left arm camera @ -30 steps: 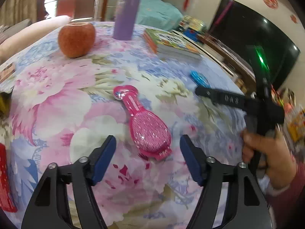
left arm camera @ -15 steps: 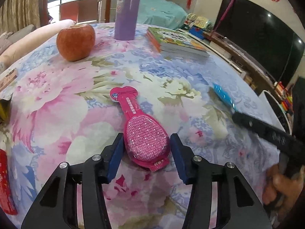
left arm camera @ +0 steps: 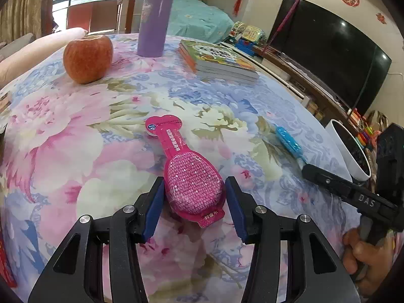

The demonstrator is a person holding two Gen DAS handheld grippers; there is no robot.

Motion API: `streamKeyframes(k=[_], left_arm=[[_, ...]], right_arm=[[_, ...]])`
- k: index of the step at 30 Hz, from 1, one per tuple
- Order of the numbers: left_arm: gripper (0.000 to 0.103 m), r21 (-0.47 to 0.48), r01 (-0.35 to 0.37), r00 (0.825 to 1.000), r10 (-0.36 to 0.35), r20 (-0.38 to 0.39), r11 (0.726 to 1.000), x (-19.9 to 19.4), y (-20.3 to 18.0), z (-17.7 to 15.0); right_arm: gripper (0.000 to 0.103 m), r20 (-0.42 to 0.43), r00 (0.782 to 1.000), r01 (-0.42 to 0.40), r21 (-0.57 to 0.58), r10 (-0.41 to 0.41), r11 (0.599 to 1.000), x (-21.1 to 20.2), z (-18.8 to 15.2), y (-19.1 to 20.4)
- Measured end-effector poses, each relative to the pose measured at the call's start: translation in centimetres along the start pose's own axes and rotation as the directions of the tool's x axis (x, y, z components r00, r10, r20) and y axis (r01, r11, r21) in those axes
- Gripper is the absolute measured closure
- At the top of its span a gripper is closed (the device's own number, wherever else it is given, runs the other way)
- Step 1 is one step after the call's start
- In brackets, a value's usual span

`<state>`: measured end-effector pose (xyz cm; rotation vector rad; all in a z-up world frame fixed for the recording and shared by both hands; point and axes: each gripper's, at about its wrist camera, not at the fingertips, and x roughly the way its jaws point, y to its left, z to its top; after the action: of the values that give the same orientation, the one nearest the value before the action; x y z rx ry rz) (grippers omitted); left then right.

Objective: Collect trash
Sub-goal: 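Lift and carry the pink and blue toy packages over the white bin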

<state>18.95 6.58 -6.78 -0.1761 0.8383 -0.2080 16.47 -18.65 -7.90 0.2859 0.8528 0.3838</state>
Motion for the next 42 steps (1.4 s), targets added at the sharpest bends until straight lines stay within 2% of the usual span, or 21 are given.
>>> streamKeyframes(k=[7, 10, 14, 15, 18, 22, 24, 26, 27, 33, 42], left_arm=[[0.056, -0.001, -0.058, 0.998, 0.058, -0.007, 0.998, -0.5, -1.0, -0.7], [0.056, -0.005, -0.032, 0.999, 0.032, -0.009, 0.999, -1.1, -2.2, -1.3], [0.056, 0.036, -0.019, 1.0, 0.02, -0.024, 0.999, -1.2, -4.3, -1.9], [0.056, 0.046, -0.021, 0.999, 0.022, -0.028, 0.999, -1.2, -4.6, -2.0], [0.056, 0.054, -0.029, 0.999, 0.031, -0.043, 0.998, -1.1, -5.0, -2.4], [0.056, 0.044, -0.037, 0.998, 0.039, -0.05, 0.998, -1.4, -4.9, -2.7], [0.056, 0.043, -0.038, 0.998, 0.04, -0.051, 0.998, -1.6, -5.1, -2.9], [0.056, 0.05, -0.038, 0.998, 0.041, -0.052, 0.998, -1.7, -5.4, -3.1], [0.056, 0.057, -0.036, 0.998, 0.039, -0.051, 0.998, -1.9, -5.8, -3.2], [0.056, 0.103, 0.002, 0.999, 0.002, -0.041, 0.995, -2.3, -8.3, -3.3], [0.056, 0.204, 0.069, 0.997, -0.062, -0.045, 0.976, -2.1, -13.8, -2.8]], right_arm=[[0.067, 0.015, 0.999, -0.032, -0.016, 0.032, 0.999, -1.9, -0.7, -0.3], [0.067, 0.016, 1.0, -0.014, -0.052, 0.015, 0.999, -3.1, -1.0, -0.7], [0.063, -0.056, 0.998, -0.024, -0.065, 0.021, 0.998, -2.9, -0.9, -1.8], [0.06, -0.058, 0.998, -0.018, -0.071, 0.014, 0.997, -2.9, -0.8, -1.8], [0.034, -0.063, 0.998, 0.001, -0.124, -0.009, 0.992, -2.7, -0.2, -1.4], [0.032, -0.103, 0.995, -0.021, -0.19, 0.001, 0.982, -1.3, 0.1, -0.4], [0.036, -0.103, 0.994, -0.005, -0.239, -0.02, 0.971, -0.7, -0.1, 0.2], [0.054, -0.096, 0.995, 0.012, -0.277, -0.04, 0.961, -0.5, -0.3, 0.7], [0.075, -0.095, 0.995, 0.006, -0.279, -0.033, 0.96, -0.7, -0.3, 0.7], [0.075, -0.039, 0.999, -0.026, -0.205, 0.018, 0.979, -3.7, -0.6, -1.1], [0.077, 0.059, 0.998, -0.027, -0.054, 0.03, 0.998, -9.5, -0.7, -5.9]])
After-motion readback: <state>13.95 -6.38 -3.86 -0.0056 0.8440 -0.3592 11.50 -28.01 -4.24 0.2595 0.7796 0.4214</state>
